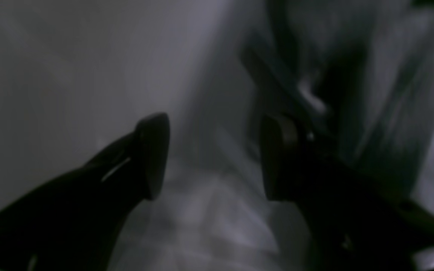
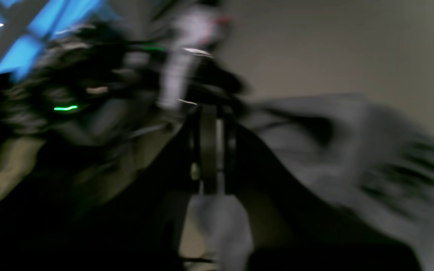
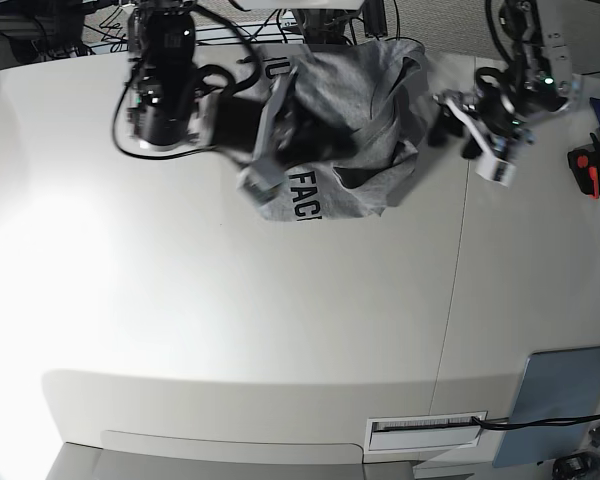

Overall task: Fold the T-shirt properly
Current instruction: 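Hold the folded bundle with both grippers and flatten it, printed side up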

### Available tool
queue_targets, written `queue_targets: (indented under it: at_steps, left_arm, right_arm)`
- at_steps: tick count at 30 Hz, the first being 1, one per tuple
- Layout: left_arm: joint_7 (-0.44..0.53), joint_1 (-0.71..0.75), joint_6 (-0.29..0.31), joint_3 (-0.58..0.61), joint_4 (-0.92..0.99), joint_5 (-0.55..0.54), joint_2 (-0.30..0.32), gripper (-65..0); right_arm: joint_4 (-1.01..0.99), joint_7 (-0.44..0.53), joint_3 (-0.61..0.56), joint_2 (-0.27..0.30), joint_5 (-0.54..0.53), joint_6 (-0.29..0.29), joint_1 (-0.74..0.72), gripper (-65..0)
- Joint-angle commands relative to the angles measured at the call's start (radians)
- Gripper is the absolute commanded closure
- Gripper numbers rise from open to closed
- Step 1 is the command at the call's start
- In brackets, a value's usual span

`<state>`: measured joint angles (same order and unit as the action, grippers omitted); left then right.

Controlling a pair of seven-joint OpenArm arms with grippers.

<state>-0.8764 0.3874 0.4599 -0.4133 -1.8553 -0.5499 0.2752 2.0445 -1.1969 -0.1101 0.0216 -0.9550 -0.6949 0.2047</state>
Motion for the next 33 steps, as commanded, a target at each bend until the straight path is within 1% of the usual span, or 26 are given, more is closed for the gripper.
queue_targets:
  at_steps: [1, 3, 4, 6, 7, 9, 12, 14, 15, 16, 18, 20, 23, 25, 28, 29, 31, 33]
  left_arm:
    - [0.019, -0.003, 0.004, -0.027, -0.029, -0.031, 0.013, -38.4]
    - [-0.017, -0.002, 0.026, -0.064, -0.047, -0.111, 0.013, -37.1]
    - [-0.048, -0.002, 0.063, -0.077, -0.056, -0.173, 0.013, -34.5]
    - [-0.109, 0.006, 0.142, -0.084, -0.073, -0.322, 0.011, -27.3]
    - [-0.136, 0.012, 0.177, -0.082, -0.082, -0.393, 0.007, -23.9]
    - [-0.189, 0.029, 0.238, -0.076, -0.102, -0.496, -0.007, -17.3]
    - [-0.279, 0.061, 0.238, -0.046, -0.112, -0.602, -0.021, -8.8]
    - [-0.33, 0.077, 0.238, -0.01, -0.111, -0.614, -0.026, -6.2]
    - [-0.352, 0.084, 0.238, 0.013, -0.111, -0.613, -0.026, -5.4]
    - [-0.374, 0.089, 0.238, 0.035, -0.111, -0.606, -0.026, -4.9]
    - [-0.384, 0.099, 0.238, 0.082, -0.106, -0.565, -0.026, -4.9]
    - [-0.383, 0.103, 0.238, 0.134, -0.095, -0.482, -0.026, -4.9]
    - [-0.377, 0.102, 0.228, 0.203, -0.061, -0.363, -0.026, -4.9]
    - [-0.322, 0.098, 0.223, 0.233, -0.025, -0.291, -0.026, -4.9]
    - [-0.161, 0.087, 0.151, 0.248, 0.036, -0.146, -0.026, -4.9]
    - [-0.127, 0.076, 0.132, 0.248, 0.058, -0.099, -0.026, -4.9]
    - [-0.109, 0.04, 0.116, 0.248, 0.101, -0.026, -0.026, -4.9]
    - [-0.109, -0.004, 0.116, 0.248, 0.153, 0.009, -0.025, -4.9]
  right_arm:
    - [0.019, 0.042, 0.029, -0.002, 0.027, -0.003, -0.008, -3.0]
    - [0.019, 0.085, 0.089, -0.002, 0.156, -0.003, -0.011, -3.0]
    - [0.019, 0.104, 0.113, 0.002, 0.209, 0.006, -0.014, -3.0]
    - [0.019, 0.127, 0.13, 0.022, 0.285, 0.059, -0.031, -2.0]
    - [0.019, 0.128, 0.129, 0.034, 0.308, 0.07, -0.04, -0.8]
    - [0.019, 0.129, 0.109, 0.058, 0.356, 0.072, -0.055, 0.0]
    - [0.012, 0.162, 0.042, 0.076, 0.448, 0.076, -0.058, 0.0]
    - [-0.001, 0.191, -0.018, 0.075, 0.522, 0.1, -0.058, 0.0]
    - [-0.01, 0.216, -0.048, 0.075, 0.568, 0.121, -0.058, 0.0]
    - [-0.024, 0.237, -0.078, 0.075, 0.618, 0.145, -0.062, 0.0]
    - [-0.063, 0.243, -0.131, 0.075, 0.703, 0.191, -0.082, 0.0]
    - [-0.117, 0.246, -0.176, 0.075, 0.763, 0.224, -0.107, 0.0]
    - [-0.206, 0.248, -0.222, 0.075, 0.827, 0.255, -0.149, 0.0]
    - [-0.25, 0.248, -0.229, 0.075, 0.861, 0.278, -0.173, 0.0]
    - [-0.275, 0.241, -0.229, 0.08, 0.896, 0.294, -0.187, 0.0]
    - [-0.275, 0.241, -0.229, 0.086, 0.904, 0.305, -0.185, 0.0]
    - [-0.275, 0.239, -0.229, 0.111, 0.927, 0.335, -0.185, 0.0]
    - [-0.275, 0.236, -0.229, 0.145, 0.929, 0.353, -0.185, 0.0]
